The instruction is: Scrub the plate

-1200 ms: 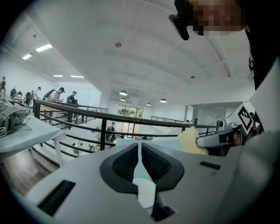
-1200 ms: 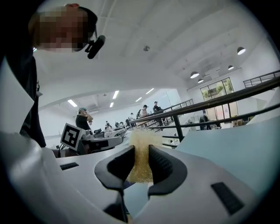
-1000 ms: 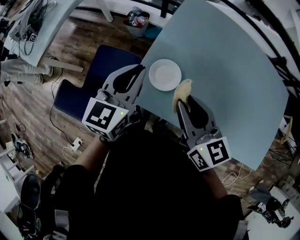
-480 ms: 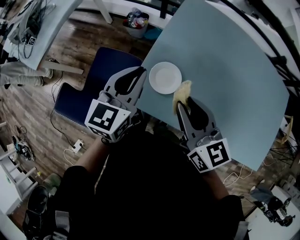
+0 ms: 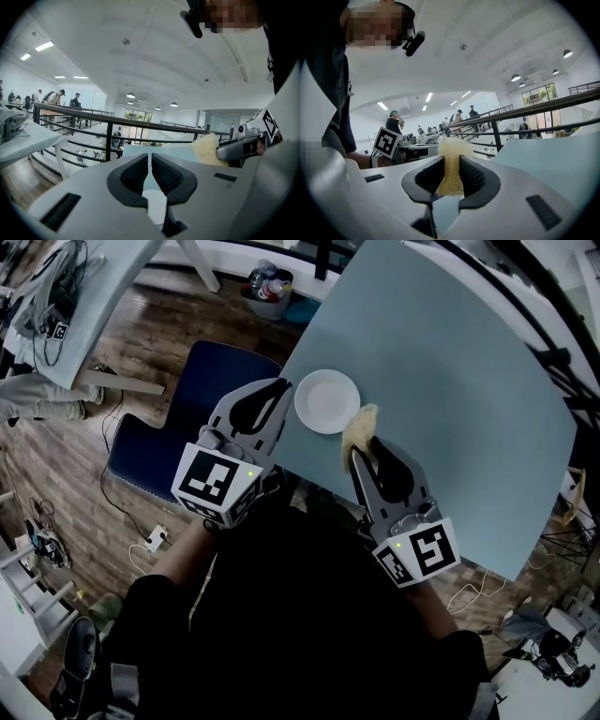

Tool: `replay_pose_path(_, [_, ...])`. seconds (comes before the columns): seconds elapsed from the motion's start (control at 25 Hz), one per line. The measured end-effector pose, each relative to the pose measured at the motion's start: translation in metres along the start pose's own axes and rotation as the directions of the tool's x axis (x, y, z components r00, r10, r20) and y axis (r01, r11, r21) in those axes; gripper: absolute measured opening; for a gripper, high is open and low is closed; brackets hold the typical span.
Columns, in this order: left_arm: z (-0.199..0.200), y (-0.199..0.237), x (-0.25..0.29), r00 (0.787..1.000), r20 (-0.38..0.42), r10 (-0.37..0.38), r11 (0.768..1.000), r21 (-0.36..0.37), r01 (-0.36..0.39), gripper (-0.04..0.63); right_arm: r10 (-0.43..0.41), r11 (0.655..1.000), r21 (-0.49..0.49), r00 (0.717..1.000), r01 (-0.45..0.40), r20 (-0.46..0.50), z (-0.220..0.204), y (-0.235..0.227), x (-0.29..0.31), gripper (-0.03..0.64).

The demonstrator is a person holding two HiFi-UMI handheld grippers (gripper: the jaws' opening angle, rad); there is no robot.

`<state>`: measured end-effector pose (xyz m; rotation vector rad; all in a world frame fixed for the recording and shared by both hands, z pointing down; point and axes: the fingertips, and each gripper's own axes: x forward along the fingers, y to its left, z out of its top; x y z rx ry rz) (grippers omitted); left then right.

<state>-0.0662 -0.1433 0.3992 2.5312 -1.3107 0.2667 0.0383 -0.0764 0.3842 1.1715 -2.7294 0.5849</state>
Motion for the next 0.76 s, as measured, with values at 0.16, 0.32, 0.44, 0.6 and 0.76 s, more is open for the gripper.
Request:
replay_pose_path(0.16, [0.0,0.003,0.003,1.0,-0.002,-0.001,1.0,0.006,0.001,0.037,-0.009,1.0,0.01,1.0,0.009,-0.001,-0.001,-0.004,0.003,0.104])
replay_pose_path(0.32, [-0.002,0.005,0.007,1.0,-0.006,0.001,1.0,0.007,-0.001,0.037,-0.01,1.0,0.024,1.0,0.011,-0.006,-0.004,-0.008,0.005,0.104])
replay_pose_path(0.44, [-0.001,0.006,0.009,1.0,-0.009,0.002,1.0,0.009,-0.002,0.037,-0.01,1.0,0.025,1.0,0.01,-0.005,-0.003,-0.01,0.006,0.104])
replay_pose_path(0.6, [-0.002,0.007,0.012,1.0,-0.012,-0.003,1.0,0.008,0.003,0.037,-0.008,0.999,0.035,1.0,0.008,-0.015,-0.005,-0.01,0.009,0.104])
replay_pose_path(0.76, [-0.003,0.008,0.015,1.0,-0.015,-0.01,1.0,0.008,0.01,0.037,-0.011,0.999,0.036,1.0,0.012,-0.017,-0.006,-0.01,0.011,0.104])
